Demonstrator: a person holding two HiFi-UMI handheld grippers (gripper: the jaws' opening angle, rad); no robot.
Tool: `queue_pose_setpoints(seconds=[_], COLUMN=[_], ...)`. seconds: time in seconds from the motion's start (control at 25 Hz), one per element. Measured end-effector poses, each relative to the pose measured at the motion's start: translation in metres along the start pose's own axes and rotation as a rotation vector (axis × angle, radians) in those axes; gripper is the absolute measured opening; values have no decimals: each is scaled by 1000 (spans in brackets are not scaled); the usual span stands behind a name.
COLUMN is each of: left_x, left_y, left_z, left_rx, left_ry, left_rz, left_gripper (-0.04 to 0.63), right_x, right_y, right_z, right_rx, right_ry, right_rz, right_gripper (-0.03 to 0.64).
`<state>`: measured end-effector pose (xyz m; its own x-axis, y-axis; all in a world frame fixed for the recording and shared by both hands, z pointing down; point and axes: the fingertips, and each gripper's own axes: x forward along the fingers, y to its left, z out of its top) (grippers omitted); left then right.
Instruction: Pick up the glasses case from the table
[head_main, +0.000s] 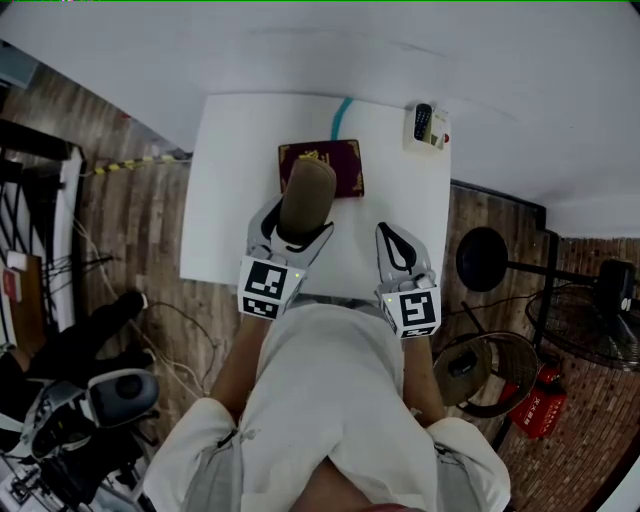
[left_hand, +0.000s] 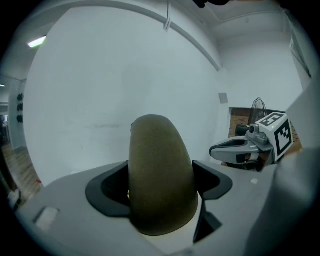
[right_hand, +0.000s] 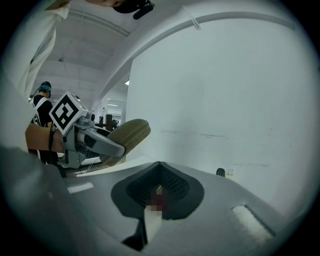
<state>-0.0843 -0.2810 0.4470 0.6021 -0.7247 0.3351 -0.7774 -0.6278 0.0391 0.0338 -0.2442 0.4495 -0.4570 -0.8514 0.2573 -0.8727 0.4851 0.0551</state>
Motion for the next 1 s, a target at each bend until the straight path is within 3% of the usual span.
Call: queue_pose_setpoints(seconds=[0.28,1.0], left_x=[-9,-16], left_y=[-3,-5], left_z=[26,29], left_rx=[31,34], left_ry=[-70,-92], left_rz=[2,10], left_gripper=[402,403], right_x=[-5,-8], right_y=[2,4], right_z=[25,32], right_rx=[-50,-41], right_ry=[-59,-79], right_rz=[18,22], right_gripper=[5,5])
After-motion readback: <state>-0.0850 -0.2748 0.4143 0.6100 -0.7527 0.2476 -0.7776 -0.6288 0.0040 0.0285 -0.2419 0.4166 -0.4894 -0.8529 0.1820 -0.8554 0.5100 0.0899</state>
